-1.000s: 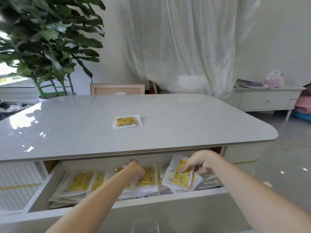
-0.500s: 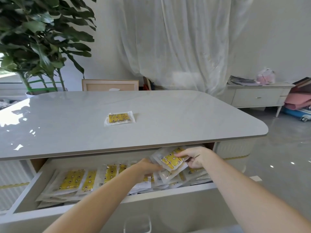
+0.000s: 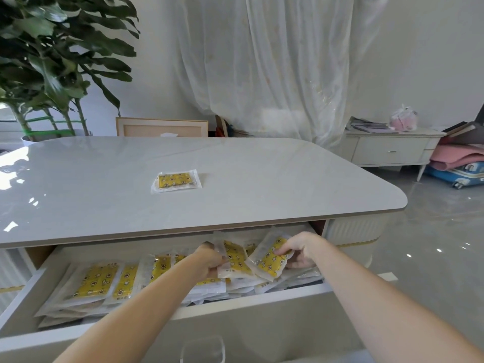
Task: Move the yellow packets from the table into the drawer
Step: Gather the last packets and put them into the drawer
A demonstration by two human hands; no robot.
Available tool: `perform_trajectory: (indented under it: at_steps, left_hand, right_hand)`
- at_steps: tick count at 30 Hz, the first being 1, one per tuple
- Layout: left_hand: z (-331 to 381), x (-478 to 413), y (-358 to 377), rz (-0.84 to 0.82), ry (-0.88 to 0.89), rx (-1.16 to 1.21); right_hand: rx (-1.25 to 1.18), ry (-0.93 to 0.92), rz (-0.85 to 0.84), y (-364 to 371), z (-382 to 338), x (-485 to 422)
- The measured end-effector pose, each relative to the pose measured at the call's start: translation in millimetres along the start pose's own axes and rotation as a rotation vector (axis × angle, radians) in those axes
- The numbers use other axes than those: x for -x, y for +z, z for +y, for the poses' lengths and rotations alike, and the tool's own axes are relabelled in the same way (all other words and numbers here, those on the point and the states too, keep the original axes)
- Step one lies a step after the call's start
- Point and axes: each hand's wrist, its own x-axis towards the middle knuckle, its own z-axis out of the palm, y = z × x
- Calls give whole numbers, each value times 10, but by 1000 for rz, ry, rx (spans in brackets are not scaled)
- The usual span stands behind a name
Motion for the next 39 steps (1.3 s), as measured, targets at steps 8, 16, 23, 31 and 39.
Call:
perform_trajectory:
  at_steps: [8, 16, 23, 31, 39]
  left_hand:
    - [-32, -58, -69, 96, 48, -215]
    - [-20, 185, -42, 78, 231, -787]
    - [-61, 337, 71, -118, 358, -1263]
    - [-89, 354, 21, -145, 441, -1439]
    - [-109, 333, 14, -163, 436, -1433]
  right_hand:
    - [53, -37, 132, -39, -15, -158]
    - [255, -96, 254, 83, -11, -167]
    - [505, -269, 351, 115, 11, -89]
    - [942, -367, -106, 143, 5, -7]
    - [1473, -516, -18, 126, 159, -14]
